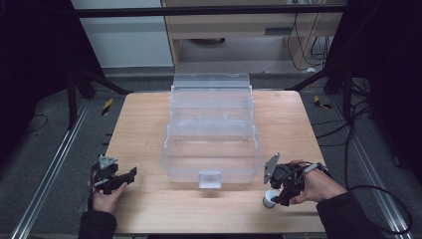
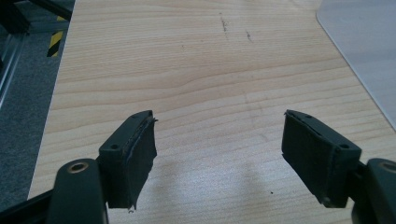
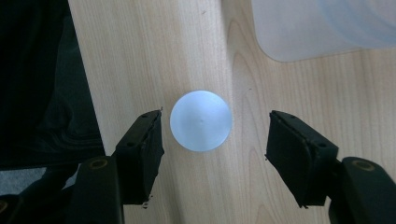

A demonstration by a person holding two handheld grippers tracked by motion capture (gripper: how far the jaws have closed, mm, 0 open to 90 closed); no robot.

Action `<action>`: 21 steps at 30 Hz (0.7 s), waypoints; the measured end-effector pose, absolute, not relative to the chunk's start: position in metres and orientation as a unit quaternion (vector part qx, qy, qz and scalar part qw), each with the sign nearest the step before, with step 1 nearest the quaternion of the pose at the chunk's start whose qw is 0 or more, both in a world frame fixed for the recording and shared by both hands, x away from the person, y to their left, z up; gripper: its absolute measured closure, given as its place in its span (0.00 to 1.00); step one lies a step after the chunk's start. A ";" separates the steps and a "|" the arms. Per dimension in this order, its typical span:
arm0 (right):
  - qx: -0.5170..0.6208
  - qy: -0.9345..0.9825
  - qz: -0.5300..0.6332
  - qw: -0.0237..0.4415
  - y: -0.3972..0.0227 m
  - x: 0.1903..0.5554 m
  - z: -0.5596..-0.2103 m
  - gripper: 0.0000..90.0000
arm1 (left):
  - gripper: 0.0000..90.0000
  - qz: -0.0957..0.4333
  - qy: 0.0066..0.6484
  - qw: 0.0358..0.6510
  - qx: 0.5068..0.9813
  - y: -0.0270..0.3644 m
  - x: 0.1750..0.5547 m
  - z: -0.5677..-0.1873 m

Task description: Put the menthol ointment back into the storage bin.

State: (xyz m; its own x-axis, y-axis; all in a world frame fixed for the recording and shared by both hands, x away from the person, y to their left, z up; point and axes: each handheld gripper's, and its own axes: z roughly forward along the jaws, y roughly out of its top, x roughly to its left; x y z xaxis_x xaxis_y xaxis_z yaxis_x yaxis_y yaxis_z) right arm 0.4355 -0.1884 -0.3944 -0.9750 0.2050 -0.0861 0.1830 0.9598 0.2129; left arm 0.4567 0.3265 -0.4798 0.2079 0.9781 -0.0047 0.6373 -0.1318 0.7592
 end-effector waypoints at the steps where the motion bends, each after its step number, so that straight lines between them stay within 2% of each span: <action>1: 0.097 0.989 0.099 0.052 -0.188 0.435 -0.396 0.40 | 0.28 0.262 0.572 0.326 0.705 0.327 0.457 -0.480; 21: 0.076 0.994 0.071 0.043 -0.178 0.434 -0.425 0.44 | 0.29 0.260 0.573 0.325 0.706 0.326 0.457 -0.480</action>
